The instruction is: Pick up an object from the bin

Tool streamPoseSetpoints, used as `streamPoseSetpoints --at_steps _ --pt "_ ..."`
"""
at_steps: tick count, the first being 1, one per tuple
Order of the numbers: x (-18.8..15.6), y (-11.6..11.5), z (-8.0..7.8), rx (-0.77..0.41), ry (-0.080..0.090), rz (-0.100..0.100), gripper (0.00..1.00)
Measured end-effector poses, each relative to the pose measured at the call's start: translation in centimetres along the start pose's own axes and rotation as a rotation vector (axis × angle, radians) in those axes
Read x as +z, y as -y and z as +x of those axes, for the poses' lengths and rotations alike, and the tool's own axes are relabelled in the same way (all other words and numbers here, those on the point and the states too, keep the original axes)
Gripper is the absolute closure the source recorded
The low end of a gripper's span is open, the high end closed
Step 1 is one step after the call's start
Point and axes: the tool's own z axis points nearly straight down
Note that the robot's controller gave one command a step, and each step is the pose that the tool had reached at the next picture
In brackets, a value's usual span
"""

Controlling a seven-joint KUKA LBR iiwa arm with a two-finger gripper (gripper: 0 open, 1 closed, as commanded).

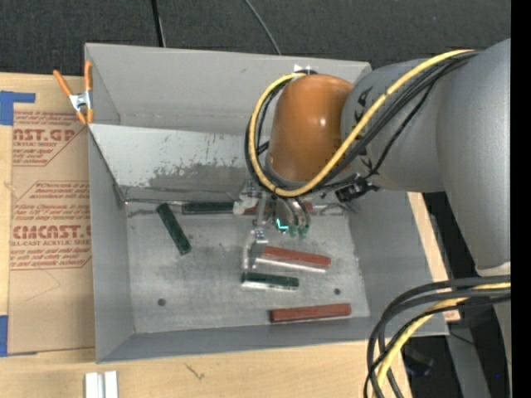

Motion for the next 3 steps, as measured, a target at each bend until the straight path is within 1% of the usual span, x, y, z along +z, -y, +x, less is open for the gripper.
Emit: streamPoseSetpoints --at_steps 1,2,3 --pt "-0.5 0.0 -0.2 0.001 0.008 -0.001 0.00" --pt "6.2 7.3 0.0 0.070 0.020 -0.008 0.00" --pt "2.3 7.6 2.2 -0.106 0.005 0.001 0.00"
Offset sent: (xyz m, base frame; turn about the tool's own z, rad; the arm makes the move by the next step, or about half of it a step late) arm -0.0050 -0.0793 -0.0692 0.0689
